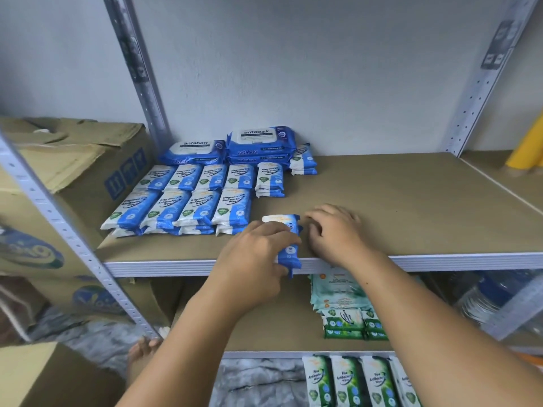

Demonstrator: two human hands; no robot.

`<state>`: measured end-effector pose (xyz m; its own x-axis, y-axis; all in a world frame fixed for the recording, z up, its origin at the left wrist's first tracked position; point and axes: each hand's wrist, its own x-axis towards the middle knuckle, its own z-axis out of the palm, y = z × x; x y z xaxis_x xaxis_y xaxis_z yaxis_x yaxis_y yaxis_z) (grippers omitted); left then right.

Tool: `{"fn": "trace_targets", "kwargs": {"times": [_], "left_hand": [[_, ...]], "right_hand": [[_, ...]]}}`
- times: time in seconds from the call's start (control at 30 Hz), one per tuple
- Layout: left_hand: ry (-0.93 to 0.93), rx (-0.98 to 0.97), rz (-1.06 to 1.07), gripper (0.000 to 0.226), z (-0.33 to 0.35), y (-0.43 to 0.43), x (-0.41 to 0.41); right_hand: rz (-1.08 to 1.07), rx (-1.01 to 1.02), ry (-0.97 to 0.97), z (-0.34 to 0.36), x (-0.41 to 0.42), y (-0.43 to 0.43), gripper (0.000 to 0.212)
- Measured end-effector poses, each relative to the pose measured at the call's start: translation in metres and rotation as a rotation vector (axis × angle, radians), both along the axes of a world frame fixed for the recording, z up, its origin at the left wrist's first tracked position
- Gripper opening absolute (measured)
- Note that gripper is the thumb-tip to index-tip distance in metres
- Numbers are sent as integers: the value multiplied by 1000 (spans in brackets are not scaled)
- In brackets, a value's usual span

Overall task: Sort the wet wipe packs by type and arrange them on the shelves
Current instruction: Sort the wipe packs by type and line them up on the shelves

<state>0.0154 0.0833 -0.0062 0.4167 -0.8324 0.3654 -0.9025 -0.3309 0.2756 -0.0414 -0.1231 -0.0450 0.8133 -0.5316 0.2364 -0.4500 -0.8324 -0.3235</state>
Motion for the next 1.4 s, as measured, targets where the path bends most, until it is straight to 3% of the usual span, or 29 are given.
{"fn": "trace_targets", "kwargs": {"times": [0.2, 0.4, 0.7, 1.1, 1.4], "left_hand": [[-45, -100, 99, 49, -16, -16, 12], [-133, -64, 222, 57, -27, -32, 30], [-205, -64, 235, 55, -35, -43, 56], [-156, -91, 236, 53, -40, -50, 58], [-49, -213, 181, 54, -36, -25, 8]], "right_hand": [[-8, -1, 20, 3, 7, -4, 40], [-8, 17, 144, 2, 15, -9, 52], [-16, 31, 144, 2, 21, -12, 51], [1, 53, 61, 3, 13, -14, 44], [-11, 42, -38, 20, -52, -5, 37]]}}
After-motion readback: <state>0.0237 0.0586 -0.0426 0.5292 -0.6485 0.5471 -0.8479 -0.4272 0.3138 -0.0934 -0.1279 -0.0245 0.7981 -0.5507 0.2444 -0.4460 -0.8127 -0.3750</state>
